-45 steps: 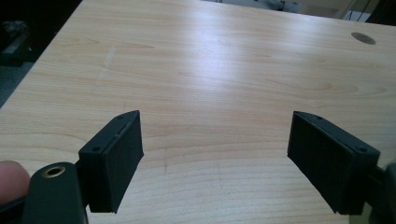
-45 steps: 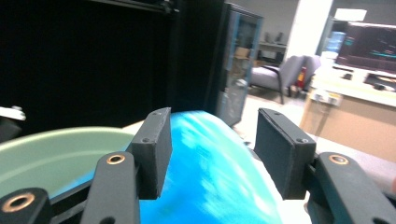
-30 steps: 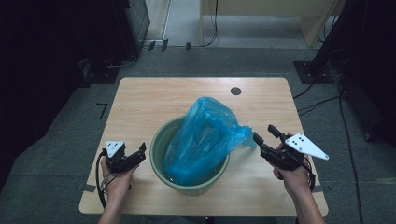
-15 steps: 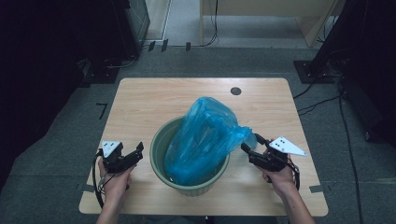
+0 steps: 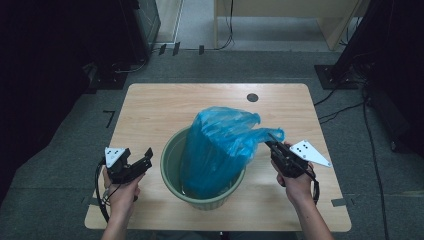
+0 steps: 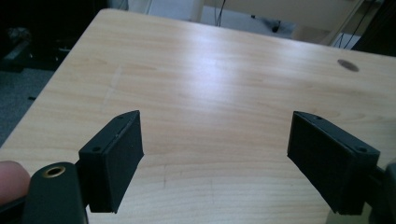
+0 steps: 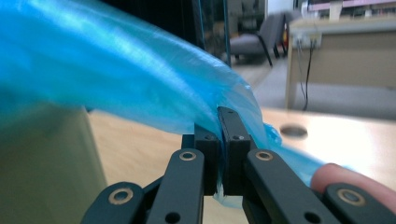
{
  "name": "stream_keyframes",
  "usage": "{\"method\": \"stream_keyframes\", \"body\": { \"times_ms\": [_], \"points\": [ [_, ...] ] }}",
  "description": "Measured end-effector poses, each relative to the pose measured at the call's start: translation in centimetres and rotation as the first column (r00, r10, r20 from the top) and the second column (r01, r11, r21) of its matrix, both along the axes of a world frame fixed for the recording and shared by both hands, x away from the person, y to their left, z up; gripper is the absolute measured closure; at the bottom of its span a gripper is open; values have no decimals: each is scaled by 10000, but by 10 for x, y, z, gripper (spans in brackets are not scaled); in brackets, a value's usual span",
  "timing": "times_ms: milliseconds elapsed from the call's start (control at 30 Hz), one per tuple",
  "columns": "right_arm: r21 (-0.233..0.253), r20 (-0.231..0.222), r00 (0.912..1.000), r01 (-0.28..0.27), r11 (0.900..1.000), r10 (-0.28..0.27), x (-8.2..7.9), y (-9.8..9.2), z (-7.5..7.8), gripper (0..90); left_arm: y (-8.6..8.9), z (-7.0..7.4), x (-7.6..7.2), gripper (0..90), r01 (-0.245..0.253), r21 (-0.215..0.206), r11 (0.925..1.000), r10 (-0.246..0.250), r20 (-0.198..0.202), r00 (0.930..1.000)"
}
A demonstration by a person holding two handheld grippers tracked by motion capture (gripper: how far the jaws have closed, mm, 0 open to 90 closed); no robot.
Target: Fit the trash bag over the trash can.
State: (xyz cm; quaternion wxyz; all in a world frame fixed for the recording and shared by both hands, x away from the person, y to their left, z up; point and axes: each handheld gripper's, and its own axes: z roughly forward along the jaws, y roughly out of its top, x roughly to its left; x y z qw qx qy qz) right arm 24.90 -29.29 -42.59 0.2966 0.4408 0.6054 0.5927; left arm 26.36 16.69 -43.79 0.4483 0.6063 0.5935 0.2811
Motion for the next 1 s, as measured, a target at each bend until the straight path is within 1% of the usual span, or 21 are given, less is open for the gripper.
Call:
{"method": "stream_keyframes", "body": {
  "times_ms": [100,167,233,300,400,467,567,633,733,767,800,867,967,1000],
  "points": [
    [205,530,9986,-55,9998,45,-4,5,18,886,-1,14,-4,176,23,-101,9999,-19,352,9994],
    [271,874,9961,-127,9996,103,-7,9,30,886,-2,23,-7,178,83,-124,9999,-75,620,9980],
    [320,1209,9923,-314,9990,273,-10,15,43,885,-5,33,-11,178,182,-153,9997,-168,883,9959],
    [274,1443,9888,-439,9987,395,-13,20,52,882,-9,42,-16,179,335,-147,9993,-316,1155,9928],
    [173,1792,9819,-661,9977,620,-18,28,65,867,-17,57,-22,180,582,-118,9982,-555,1589,9857],
    [-59,1988,9776,-695,9976,693,-21,35,72,865,-20,64,-25,180,739,-152,9971,-700,1781,9815],
    [-324,2261,9708,-747,9967,801,-24,43,80,866,-28,77,-29,181,1046,-197,9943,-980,2130,9721],
    [-428,2464,9645,-869,9953,948,-26,49,86,865,-34,84,-33,181,1272,-195,9917,-1193,2318,9654],
    [-601,2672,9571,-992,9932,1118,-29,57,92,854,-43,93,-38,183,1740,-162,9846,-1643,2531,9534],
    [-652,2734,9544,-1061,9922,1200,-30,58,94,851,-48,96,-41,219,1983,-149,9800,-1875,2629,9464],
    [-653,2765,9518,-1193,9907,1328,-30,61,96,846,-50,97,-42,244,2188,-93,9757,-2085,2652,9414],
    [-662,2801,9487,-1333,9889,1466,-31,65,98,844,-59,99,-44,245,2607,123,9653,-2547,2622,9308],
    [-748,2839,9445,-1499,9859,1651,-31,72,101,843,-67,101,-48,249,3119,77,9501,-3028,2638,9158],
    [-746,2847,9438,-1527,9855,1678,-31,74,102,843,-69,102,-50,250,3226,87,9465,-3132,2649,9120]
  ]
}}
